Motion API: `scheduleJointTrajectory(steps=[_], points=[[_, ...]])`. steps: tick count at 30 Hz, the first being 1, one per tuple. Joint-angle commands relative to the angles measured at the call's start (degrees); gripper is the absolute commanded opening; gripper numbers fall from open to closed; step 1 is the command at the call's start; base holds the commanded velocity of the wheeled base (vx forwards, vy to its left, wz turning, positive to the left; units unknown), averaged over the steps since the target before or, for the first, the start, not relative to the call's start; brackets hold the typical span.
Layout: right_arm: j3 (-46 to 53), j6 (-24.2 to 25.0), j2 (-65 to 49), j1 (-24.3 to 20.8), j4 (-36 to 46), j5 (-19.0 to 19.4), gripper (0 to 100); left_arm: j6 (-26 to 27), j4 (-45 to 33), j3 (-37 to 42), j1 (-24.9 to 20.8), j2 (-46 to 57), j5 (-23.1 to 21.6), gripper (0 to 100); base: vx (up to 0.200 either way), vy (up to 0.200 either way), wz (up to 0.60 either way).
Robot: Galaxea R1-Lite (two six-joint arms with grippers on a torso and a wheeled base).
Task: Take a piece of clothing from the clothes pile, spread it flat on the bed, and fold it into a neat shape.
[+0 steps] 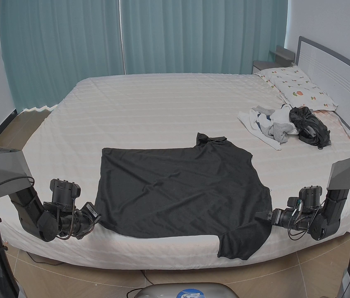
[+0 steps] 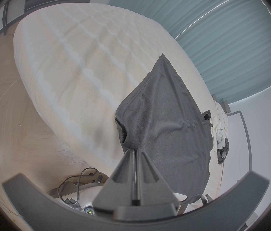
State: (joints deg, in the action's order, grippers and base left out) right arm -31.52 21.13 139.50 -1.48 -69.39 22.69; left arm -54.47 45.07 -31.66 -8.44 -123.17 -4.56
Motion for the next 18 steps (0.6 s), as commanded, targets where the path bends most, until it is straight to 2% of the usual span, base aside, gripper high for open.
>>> scheduleJointTrajectory(steps=[1,10,18], points=[[-4.0,0.1,0.7,-0.5,2.0,-0.3,0,0.0,0.0,0.0,0.0,-0.1,0.0,0,0.0,0.0,0.0],[-15.7,0.3,1.2,0.3,9.3,-0.4,0,-0.1,0.0,-1.2,1.0,-0.1,0.1,0,0.0,0.0,0.0],[-22.9,0.3,4.4,0.0,9.9,-0.7,0,-0.1,0.0,-2.0,1.3,-0.6,0.1,0,0.0,0.0,0.0]])
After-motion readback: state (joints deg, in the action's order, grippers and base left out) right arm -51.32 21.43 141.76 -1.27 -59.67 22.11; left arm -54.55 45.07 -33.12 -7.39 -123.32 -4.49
